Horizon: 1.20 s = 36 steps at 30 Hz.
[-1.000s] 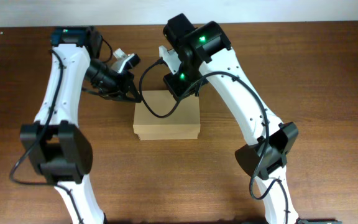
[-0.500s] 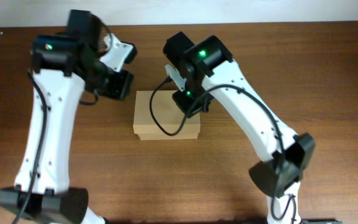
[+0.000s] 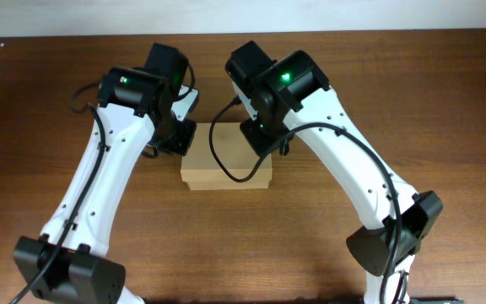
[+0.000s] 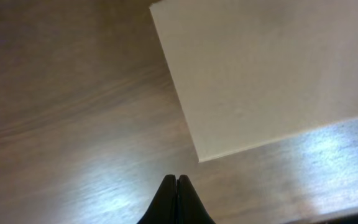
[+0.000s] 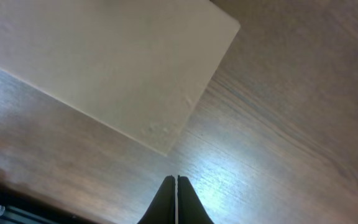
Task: Pack container
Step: 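Press the lid down onto the box with both grippers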
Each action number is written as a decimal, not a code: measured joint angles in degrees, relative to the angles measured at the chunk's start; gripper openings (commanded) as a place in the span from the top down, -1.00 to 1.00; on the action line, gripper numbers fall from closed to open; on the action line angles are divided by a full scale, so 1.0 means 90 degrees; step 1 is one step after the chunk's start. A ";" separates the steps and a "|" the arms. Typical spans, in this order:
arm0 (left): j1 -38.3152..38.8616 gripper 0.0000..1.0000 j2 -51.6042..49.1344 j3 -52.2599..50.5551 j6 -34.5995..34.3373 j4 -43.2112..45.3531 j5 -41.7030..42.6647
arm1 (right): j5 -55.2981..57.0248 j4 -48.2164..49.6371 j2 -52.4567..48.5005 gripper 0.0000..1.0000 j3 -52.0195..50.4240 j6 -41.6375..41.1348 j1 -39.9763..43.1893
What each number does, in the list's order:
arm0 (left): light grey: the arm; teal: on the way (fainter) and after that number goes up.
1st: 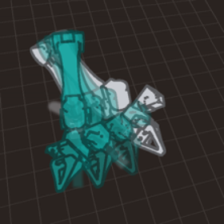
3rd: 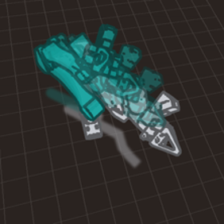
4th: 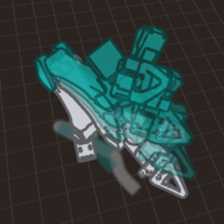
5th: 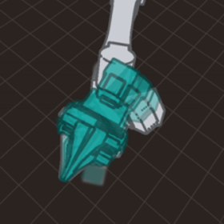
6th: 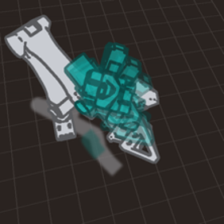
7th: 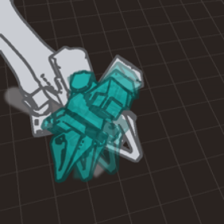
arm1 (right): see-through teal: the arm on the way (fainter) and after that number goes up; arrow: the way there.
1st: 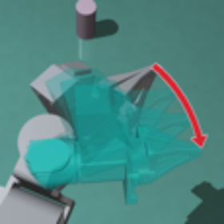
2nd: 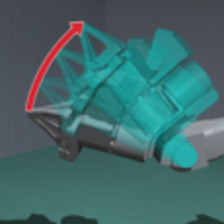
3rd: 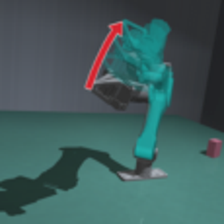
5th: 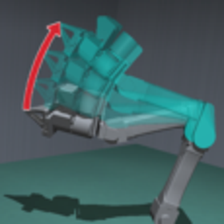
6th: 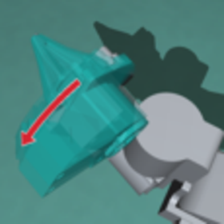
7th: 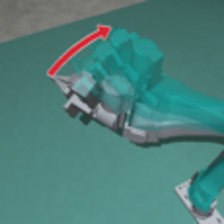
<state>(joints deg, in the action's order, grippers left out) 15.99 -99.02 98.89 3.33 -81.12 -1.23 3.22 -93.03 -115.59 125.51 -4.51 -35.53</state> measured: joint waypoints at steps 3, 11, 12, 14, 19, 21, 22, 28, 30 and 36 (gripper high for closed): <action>-0.0151 0.97 -0.0010 -0.0571 0.0032 0.0289 0.0335 | -0.0476 0.0325 0.0000 0.93 -0.0498 0.0066 0.0172; -0.0185 0.97 -0.0027 -0.1134 0.0194 0.0763 0.1163 | -0.1727 0.1052 -0.0024 0.92 -0.1620 0.0342 0.0685; -0.0185 0.97 -0.0027 -0.1137 0.0197 0.0784 0.1202 | -0.1795 0.1115 -0.0024 0.92 -0.1690 0.0364 0.0690; -0.0185 0.97 -0.0027 -0.1139 0.0199 0.0826 0.1241 | -0.1931 0.1277 -0.0024 0.92 -0.1848 0.0389 0.0690; -0.0185 0.97 -0.0114 -0.1141 0.0199 0.0920 0.1290 | -0.2166 0.1637 -0.0024 0.92 -0.2280 0.0403 0.0690; -0.0185 0.97 -0.0289 -0.1209 0.0199 0.1008 0.1294 | -0.2198 0.1739 -0.0024 0.92 -0.2395 0.0410 0.0690; -0.0185 0.97 -0.0376 -0.1251 0.0199 0.1044 0.1304 | -0.2210 0.1812 -0.0024 0.92 -0.2472 0.0408 0.0690; -0.0192 0.97 -0.0704 -0.1520 0.0199 0.1258 0.1370 | -0.2271 0.2259 -0.0024 0.92 -0.2946 0.0379 0.0690; -0.0197 0.97 -0.0709 -0.1520 0.0199 0.1263 0.1382 | -0.2310 0.2331 -0.0005 0.92 -0.2999 0.0355 0.0707; -0.0206 0.97 -0.0714 -0.1508 0.0197 0.1343 0.1409 | -0.2365 0.2659 0.0015 0.92 -0.2958 0.0357 0.0714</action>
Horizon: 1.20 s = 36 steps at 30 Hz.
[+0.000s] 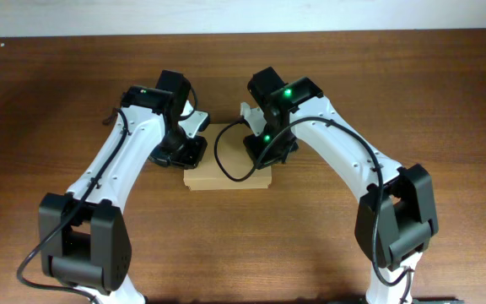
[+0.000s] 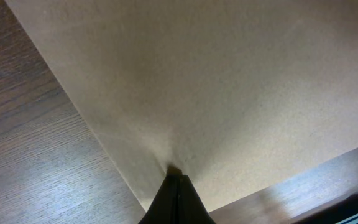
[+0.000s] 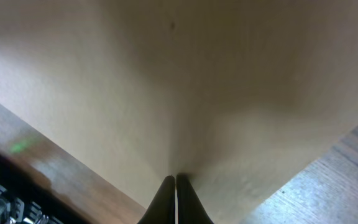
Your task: Pack container
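A flat tan cardboard container [image 1: 226,173], its lid down, lies on the wooden table in the overhead view. My left gripper [image 1: 194,150] is shut, and its tip presses on the lid near the box's left end; the left wrist view shows that shut tip [image 2: 174,175] touching the tan lid [image 2: 229,81]. At the box's right end my right gripper [image 1: 264,150] is shut too, its tip [image 3: 175,179] resting on the lid [image 3: 197,81]. Neither holds anything.
The brown wooden table [image 1: 74,84] stretches all around the box. A black cable [image 1: 226,165] loops from the right arm over the lid. A pale wall edge runs along the far side.
Both shut grippers were beside the box, over bare table at its corners. Now both have come down onto the lid, one at each end. The arms are stretched farther forward and lower.
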Each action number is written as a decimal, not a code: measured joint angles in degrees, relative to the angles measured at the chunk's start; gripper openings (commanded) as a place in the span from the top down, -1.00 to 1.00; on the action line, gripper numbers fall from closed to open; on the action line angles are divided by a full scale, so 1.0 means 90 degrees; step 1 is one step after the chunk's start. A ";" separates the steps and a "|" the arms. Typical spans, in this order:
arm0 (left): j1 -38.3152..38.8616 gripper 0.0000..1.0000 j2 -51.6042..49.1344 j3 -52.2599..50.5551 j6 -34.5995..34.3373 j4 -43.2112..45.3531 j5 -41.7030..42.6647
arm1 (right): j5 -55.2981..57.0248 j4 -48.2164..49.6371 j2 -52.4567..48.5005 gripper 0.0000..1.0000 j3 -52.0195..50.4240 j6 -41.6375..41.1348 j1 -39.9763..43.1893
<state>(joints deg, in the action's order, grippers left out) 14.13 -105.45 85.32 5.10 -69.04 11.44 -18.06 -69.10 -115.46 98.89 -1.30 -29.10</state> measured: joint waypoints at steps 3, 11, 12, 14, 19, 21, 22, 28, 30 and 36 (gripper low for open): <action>-0.0068 0.97 -0.0104 0.0197 0.0000 -0.0170 0.0049 | 0.0022 -0.0119 -0.0066 0.92 0.0464 -0.0022 0.0051; -0.0743 0.81 -0.0357 0.2108 -0.0180 -0.0474 -0.0627 | 0.1137 -0.1115 -0.0083 0.92 0.2771 -0.0051 0.1090; -0.0848 0.80 -0.0357 0.2346 -0.0194 -0.0435 -0.0784 | 0.1324 -0.1141 -0.0083 0.93 0.2926 -0.0073 0.1260; -0.1112 0.78 -0.0355 0.2698 -0.0223 -0.0255 -0.1088 | 0.1647 -0.1144 -0.0083 0.92 0.3109 -0.0148 0.1625; -0.1919 0.71 -0.0357 0.2827 -0.0248 0.0328 -0.1508 | 0.2021 -0.1178 -0.0083 0.92 0.3135 -0.0197 0.2669; -0.2297 0.68 -0.0357 0.2827 -0.0270 0.0583 -0.1610 | 0.2093 -0.1120 -0.0083 0.92 0.3135 -0.0214 0.3152; -0.2450 0.67 -0.0357 0.2827 -0.0272 0.0653 -0.1637 | 0.2113 -0.1107 -0.0083 0.92 0.3135 -0.0238 0.3354; -0.2868 -0.41 -0.0357 0.2827 -0.0311 0.0826 -0.1690 | 0.2188 -0.1107 -0.0083 0.32 0.3135 -0.0345 0.4029; -0.2878 -1.00 -0.0357 0.2827 -0.0318 0.0845 -0.1705 | 0.2198 -0.1107 -0.0083 -0.36 0.3135 -0.0357 0.4027; -0.2875 -1.00 -0.0357 0.2827 -0.0333 0.0845 -0.1705 | 0.2195 -0.1107 -0.0083 -0.99 0.3135 -0.0359 0.4017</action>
